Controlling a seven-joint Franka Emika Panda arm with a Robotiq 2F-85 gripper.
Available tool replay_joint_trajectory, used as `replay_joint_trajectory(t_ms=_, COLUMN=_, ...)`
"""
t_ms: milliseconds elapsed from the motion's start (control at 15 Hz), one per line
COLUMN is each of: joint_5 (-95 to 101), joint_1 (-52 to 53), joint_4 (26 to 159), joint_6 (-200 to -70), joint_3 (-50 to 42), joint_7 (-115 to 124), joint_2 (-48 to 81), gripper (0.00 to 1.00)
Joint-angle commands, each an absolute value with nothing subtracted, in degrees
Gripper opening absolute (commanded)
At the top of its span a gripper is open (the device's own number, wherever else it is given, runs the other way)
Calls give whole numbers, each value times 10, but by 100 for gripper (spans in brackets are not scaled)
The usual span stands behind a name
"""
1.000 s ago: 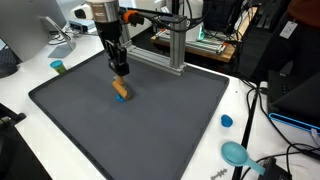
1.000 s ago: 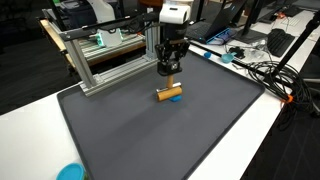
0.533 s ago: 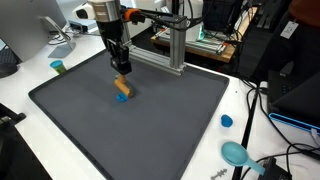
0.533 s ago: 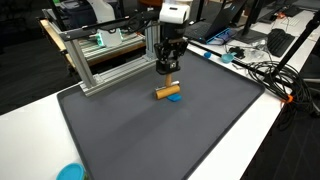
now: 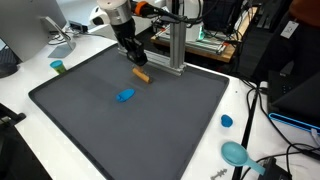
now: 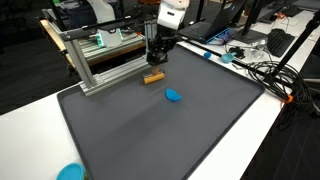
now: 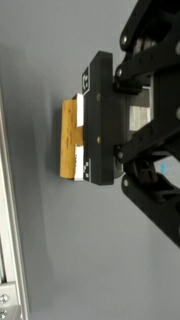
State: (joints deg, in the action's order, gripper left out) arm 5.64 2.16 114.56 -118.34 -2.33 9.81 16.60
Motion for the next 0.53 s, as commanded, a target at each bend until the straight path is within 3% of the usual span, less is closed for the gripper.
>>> replay_joint_trajectory(t_ms=0, joint_5=56, joint_1=25, joint_4=1159, joint_6=-1194, joint_3=-7, joint_7=72, joint_2=154, gripper=22)
replay_joint_trajectory(t_ms=467, joint_5=78, joint_1=43, joint_4=1175, joint_6=-1349, joint_3=0, joint_7=96, joint_2=116, gripper=22)
